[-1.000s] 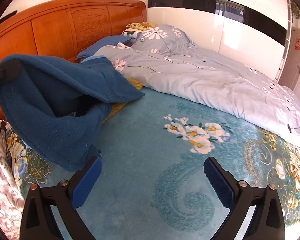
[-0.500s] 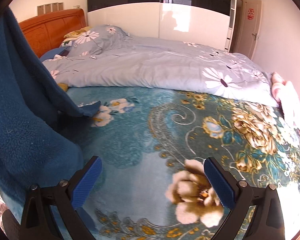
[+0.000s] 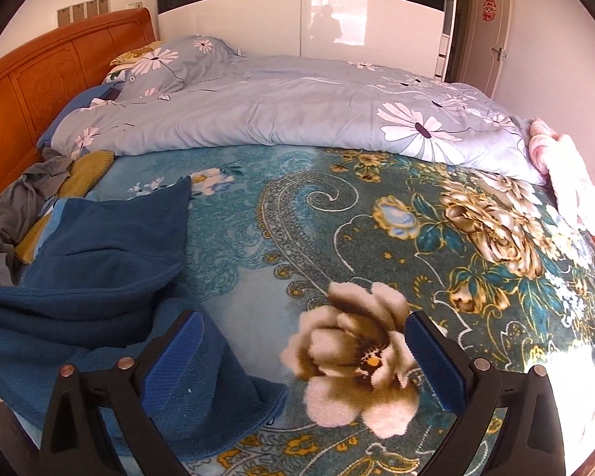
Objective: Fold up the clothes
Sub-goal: 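Lift the fleece jacket with the left tool and carry it onto open blanket, then grasp the jacket with the right tool while the left tool keeps holding it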
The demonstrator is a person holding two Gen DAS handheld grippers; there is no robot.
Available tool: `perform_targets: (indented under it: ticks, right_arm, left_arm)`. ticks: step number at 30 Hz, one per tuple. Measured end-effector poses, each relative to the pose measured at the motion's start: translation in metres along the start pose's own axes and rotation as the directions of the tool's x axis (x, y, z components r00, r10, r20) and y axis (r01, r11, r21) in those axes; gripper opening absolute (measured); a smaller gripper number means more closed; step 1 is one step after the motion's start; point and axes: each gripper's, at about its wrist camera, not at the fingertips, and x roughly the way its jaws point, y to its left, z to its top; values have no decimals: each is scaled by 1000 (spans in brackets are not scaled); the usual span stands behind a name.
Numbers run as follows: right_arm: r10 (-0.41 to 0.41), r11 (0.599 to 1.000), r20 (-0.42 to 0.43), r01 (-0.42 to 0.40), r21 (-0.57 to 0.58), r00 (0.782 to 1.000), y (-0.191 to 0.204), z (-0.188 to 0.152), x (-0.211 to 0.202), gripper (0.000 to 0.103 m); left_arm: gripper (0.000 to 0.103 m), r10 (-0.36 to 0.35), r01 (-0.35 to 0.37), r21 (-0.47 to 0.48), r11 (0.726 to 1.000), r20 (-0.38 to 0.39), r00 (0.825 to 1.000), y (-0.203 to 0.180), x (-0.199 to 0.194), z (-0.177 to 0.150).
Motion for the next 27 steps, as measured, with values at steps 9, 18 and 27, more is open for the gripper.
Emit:
perform_targets:
  ticks: [9,18,27]
  right_arm:
    - [141,985,-77,-148,-85,987,48,15,43,102]
    - [206,973,-228,-224,-55,952,65,10,92,90]
    - [293,931,-318,-345,-120,902,86,-5,100,78]
  left_arm:
    - [80,233,-227,-164,960,17,972,96,-25,-17]
    - [80,229,-240,-376,895,-74,971,155,66,9]
    - [74,145,-197,-376,905,-161,976,154,119,21]
